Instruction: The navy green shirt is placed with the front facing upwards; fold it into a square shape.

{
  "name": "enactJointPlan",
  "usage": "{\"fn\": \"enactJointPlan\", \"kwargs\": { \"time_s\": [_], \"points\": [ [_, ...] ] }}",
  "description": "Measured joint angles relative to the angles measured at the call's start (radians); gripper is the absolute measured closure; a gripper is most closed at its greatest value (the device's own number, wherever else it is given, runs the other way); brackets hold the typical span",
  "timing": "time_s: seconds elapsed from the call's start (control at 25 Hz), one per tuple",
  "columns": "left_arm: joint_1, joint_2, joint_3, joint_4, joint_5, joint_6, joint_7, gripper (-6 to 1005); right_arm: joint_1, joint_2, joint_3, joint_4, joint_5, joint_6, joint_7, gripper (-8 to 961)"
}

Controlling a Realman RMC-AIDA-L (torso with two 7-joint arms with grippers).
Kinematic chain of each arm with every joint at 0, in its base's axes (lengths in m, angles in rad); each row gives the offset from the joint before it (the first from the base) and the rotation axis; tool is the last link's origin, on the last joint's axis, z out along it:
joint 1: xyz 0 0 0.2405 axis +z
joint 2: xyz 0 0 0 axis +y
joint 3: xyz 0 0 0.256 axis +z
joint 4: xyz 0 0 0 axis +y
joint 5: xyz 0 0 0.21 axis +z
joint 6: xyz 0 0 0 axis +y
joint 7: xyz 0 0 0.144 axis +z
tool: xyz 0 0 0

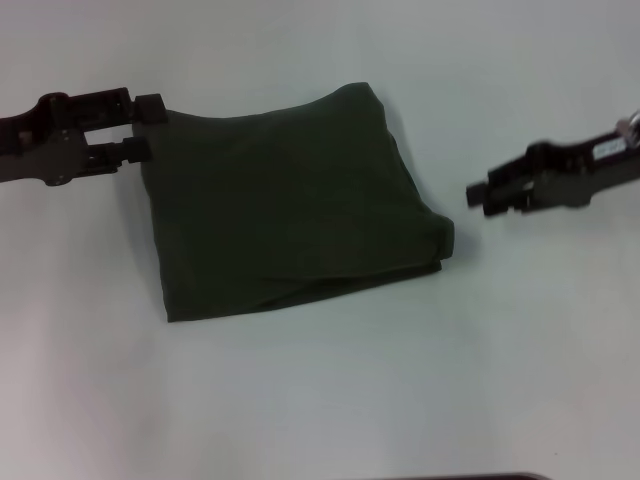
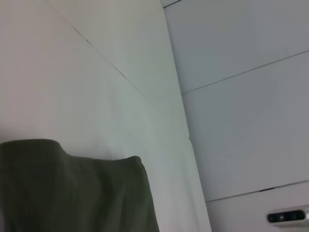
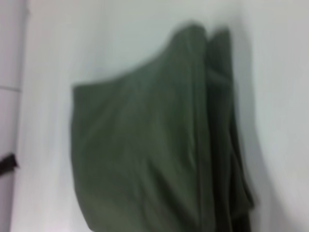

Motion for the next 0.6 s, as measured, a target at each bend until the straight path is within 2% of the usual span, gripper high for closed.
{"fn": "enactJointPlan", "kwargs": {
  "time_s": [0.12, 0.36, 0.6],
  "points": [
    [0.0, 0.0, 0.0, 0.0, 0.0, 0.003, 0.0, 236, 0.001, 0.001, 0.069, -0.046, 0.031, -0.041, -0.043, 589],
    [0.0, 0.004, 0.0, 0.0, 0.0, 0.007, 0.0, 236, 0.0, -0.011, 0.141, -0.065, 0.177, -0.055, -0.172, 580],
    [0.0, 0.013, -0.006, -0.006, -0.002, 0.021, 0.023, 236, 0.005, -0.025, 0.188, -0.065, 0.192, -0.048, -0.224, 314]
  ]
}}
